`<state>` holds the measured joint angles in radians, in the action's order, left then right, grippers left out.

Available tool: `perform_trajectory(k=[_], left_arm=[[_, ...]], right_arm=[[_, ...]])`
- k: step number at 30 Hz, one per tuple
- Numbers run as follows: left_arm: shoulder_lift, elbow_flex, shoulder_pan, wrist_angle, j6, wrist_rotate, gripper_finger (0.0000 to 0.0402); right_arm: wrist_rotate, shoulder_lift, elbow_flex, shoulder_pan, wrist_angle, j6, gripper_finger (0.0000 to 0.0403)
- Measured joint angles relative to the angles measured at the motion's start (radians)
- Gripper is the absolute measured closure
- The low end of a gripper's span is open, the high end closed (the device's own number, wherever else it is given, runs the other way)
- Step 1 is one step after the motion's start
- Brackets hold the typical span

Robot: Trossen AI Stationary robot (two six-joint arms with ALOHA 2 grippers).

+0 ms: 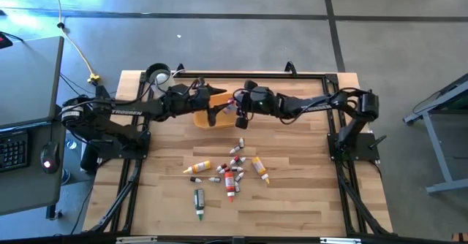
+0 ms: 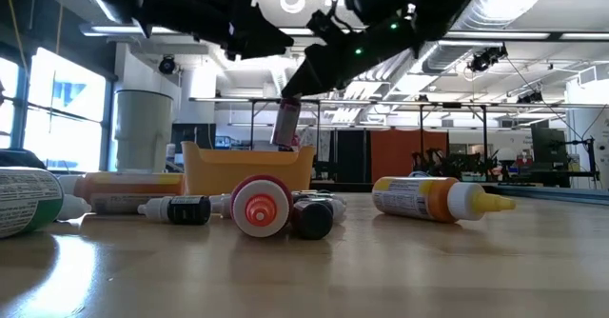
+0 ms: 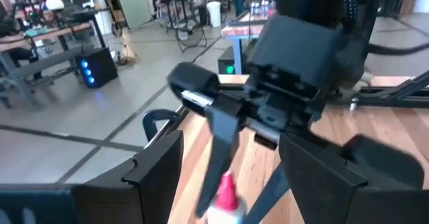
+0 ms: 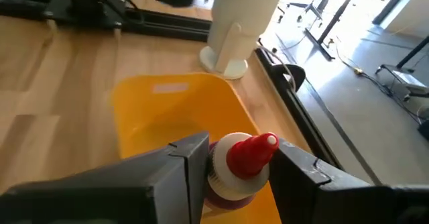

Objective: Pick & Place food coloring
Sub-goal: Put the large red food coloring bottle into the yellow bin

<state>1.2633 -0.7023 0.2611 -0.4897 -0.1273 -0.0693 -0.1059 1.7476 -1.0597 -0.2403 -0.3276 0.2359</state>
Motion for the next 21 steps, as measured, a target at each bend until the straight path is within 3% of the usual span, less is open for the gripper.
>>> perform_trajectory(k=[5,10,13,21], left_arm=[[-0.030,-0.094,0.000,0.210,-0.006,-0.011,0.0156],[-0.087,-0.191,0.000,0.510,-0.018,-0.034,0.0156],[-0.121,-0.221,0.000,0.631,0.009,-0.050,0.0156],[-0.199,-0.228,0.000,0.718,0.090,-0.077,0.0156]], right_arm=[[-0.003,0.106,-0.116,-0.037,0.123,0.000,0.0279],[-0.093,0.175,-0.206,-0.055,0.231,0.012,0.0279],[-0.092,0.194,-0.240,-0.071,0.268,0.016,0.0279],[0.012,0.196,-0.236,-0.103,0.271,-0.045,0.0279]])
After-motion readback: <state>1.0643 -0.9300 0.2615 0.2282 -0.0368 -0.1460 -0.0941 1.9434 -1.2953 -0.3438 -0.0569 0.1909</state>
